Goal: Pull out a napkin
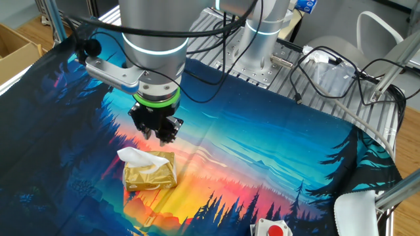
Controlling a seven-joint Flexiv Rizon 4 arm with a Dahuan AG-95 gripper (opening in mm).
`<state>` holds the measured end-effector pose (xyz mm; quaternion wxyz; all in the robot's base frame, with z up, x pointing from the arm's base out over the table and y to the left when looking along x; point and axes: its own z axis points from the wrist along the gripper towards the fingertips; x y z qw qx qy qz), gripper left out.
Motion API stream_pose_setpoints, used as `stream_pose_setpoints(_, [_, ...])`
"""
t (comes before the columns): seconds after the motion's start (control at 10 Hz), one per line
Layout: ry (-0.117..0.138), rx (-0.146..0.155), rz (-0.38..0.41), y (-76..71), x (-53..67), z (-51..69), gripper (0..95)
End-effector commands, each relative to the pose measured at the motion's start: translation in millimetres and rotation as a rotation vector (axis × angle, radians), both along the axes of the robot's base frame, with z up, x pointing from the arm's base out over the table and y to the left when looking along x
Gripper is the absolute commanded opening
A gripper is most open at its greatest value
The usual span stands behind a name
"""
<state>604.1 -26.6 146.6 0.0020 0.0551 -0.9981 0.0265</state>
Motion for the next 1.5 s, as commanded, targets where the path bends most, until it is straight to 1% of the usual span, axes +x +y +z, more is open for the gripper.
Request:
stream_pose_setpoints(0.1, [0.001, 0.004, -0.004, 1.1, 1.5, -5.1, 76.0])
stream_pose_setpoints(0.4, [0.002, 0.013, -0.003, 0.7, 6.7, -12.3, 76.0])
stream_pose_setpoints(0.5, [0.002, 0.014, 0.001, 0.2, 7.6, -12.3, 76.0])
stream_pose_setpoints(0.6, [0.004, 0.007, 0.003, 0.4, 9.3, -12.3, 76.0])
stream_pose_setpoints(0.8, [0.006, 0.016, 0.004, -2.3, 15.2, -16.0, 76.0])
stream_pose_setpoints(1.0, [0.006, 0.025, 0.017, -8.3, 26.6, -20.6, 76.0])
stream_pose_setpoints(1.1, [0.007, 0.027, 0.02, -9.4, 28.7, -21.6, 76.0])
stream_pose_setpoints(1.2, [0.007, 0.027, 0.016, -10.1, 30.7, -25.4, 76.0])
stream_pose_setpoints(1.5, [0.005, 0.035, 0.009, -6.7, 30.3, -36.4, 76.0])
